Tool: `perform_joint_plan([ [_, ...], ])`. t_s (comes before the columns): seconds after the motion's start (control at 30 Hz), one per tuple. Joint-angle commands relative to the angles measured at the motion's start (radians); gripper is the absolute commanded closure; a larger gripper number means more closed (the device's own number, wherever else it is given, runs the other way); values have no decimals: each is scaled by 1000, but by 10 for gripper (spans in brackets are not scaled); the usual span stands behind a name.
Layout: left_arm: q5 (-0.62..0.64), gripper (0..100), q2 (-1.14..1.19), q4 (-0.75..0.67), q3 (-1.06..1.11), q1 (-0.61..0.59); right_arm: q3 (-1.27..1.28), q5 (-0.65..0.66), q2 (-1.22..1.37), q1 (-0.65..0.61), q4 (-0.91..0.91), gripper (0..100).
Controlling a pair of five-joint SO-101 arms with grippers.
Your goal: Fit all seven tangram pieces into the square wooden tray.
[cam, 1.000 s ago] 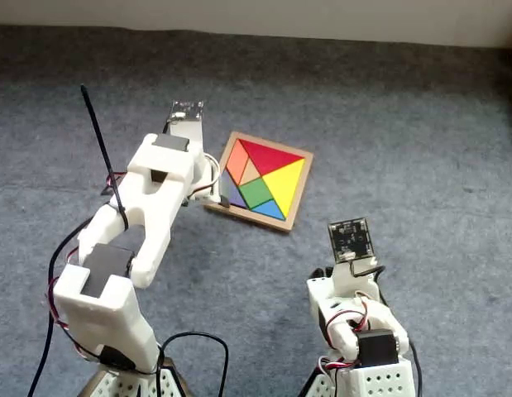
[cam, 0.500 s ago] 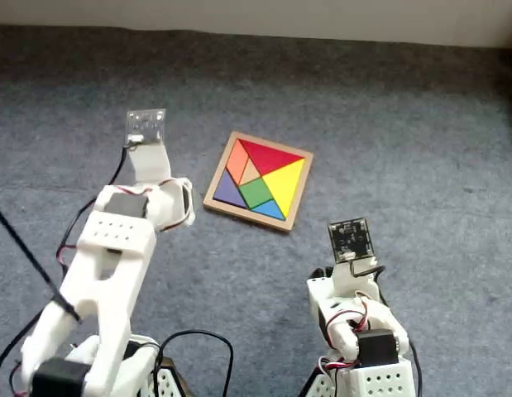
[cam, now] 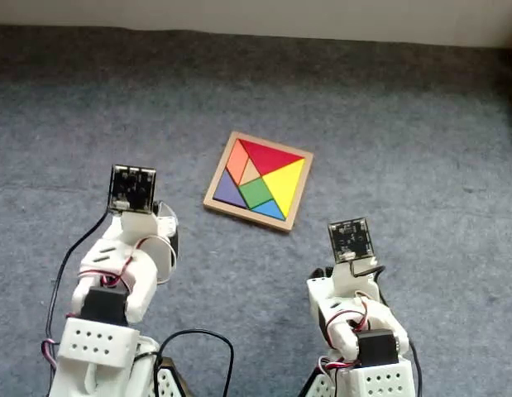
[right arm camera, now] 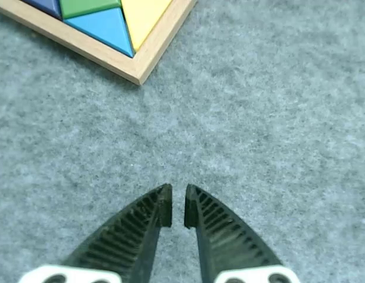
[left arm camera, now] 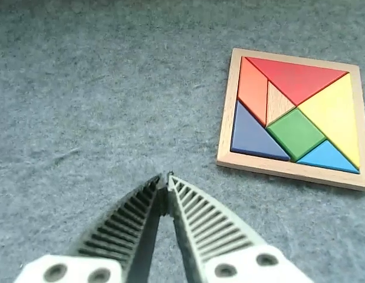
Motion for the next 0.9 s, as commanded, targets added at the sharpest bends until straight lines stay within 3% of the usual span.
perform_joint_plan([
  [0.0, -11, 976, -170, -21, 65, -10, 119, -9, -13, 15, 4, 943],
  [0.3, -32, 973, -509, -20, 328, -13, 119, -9, -13, 15, 4, 943],
  [0.47, -147, 973, -469, 52, 326, -12, 119, -9, -13, 15, 5, 943],
  [0.73, -153, 973, -463, 275, 326, -16, 119, -9, -13, 15, 5, 943],
  [0.87, -153, 973, -461, 318, 326, -85, 119, -9, -13, 15, 5, 943],
])
